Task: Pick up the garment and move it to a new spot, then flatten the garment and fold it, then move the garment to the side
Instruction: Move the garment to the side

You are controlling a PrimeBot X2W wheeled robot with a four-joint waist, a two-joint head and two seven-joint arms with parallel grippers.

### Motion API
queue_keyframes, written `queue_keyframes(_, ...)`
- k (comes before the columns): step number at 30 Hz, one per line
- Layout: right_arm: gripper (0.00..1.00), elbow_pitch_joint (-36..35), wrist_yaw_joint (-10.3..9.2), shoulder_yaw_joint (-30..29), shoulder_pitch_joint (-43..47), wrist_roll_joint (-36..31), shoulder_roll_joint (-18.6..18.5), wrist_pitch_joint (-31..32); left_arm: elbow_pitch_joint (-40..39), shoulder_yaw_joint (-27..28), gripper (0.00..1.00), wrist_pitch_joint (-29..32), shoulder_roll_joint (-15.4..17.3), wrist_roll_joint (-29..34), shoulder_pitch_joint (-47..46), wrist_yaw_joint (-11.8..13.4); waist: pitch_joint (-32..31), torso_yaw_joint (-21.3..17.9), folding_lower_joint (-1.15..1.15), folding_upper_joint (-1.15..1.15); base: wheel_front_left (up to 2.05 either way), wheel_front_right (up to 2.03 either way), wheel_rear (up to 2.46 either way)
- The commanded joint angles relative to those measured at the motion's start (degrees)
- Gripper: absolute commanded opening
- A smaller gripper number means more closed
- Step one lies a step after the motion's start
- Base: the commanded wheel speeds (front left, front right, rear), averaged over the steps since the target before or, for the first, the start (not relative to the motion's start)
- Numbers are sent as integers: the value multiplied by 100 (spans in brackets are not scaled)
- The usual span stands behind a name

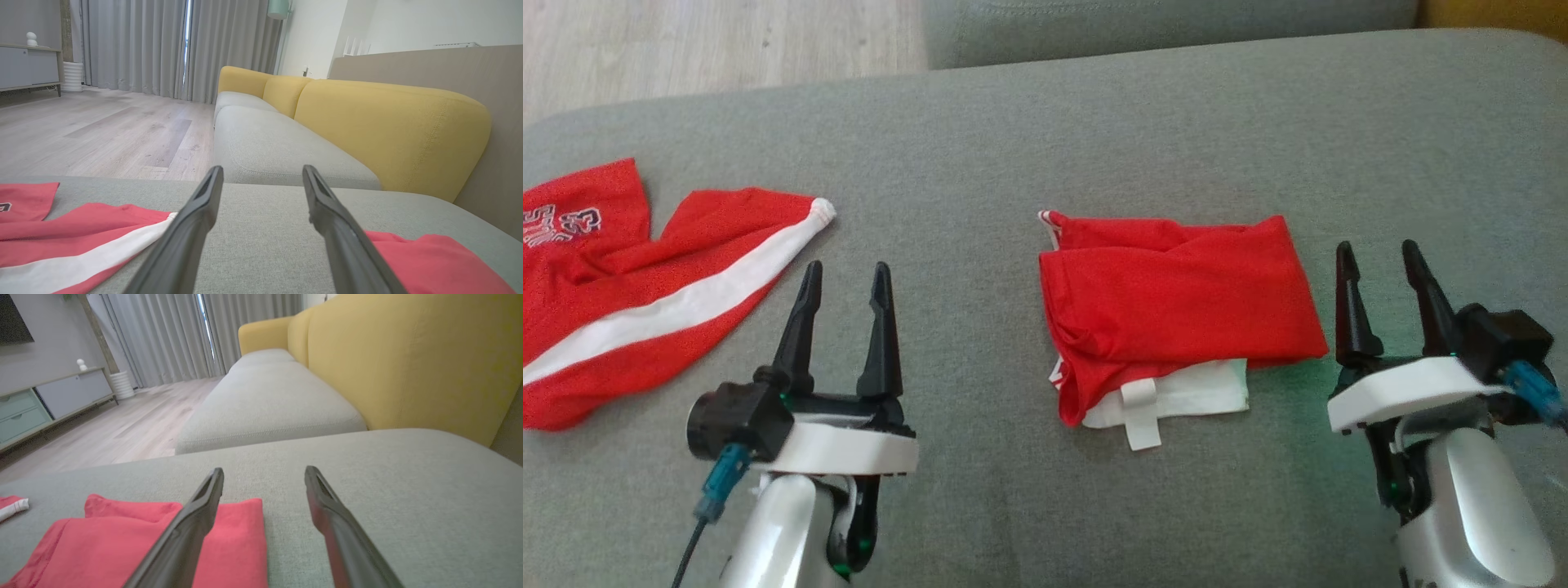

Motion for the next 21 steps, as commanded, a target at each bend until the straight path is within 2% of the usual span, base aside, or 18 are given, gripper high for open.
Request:
queue_keyframes(1, 100, -112, 39, 130, -307, -41, 8, 68, -192, 104, 100, -29, 9, -20, -256, 18, 68, 58, 0, 0, 0, 0, 0)
queue_keyframes(12, 100, 958, 39, 42, -664, 120, 9, 646, -144, -70, 100, -29, 9, -72, -463, 31, 398, 372, 0, 0, 0, 0, 0)
queue_keyframes(21, 100, 1864, 39, 329, -898, 453, 9, 800, -119, -88, 100, -29, 8, -64, -548, 57, 525, 482, 0, 0, 0, 0, 0)
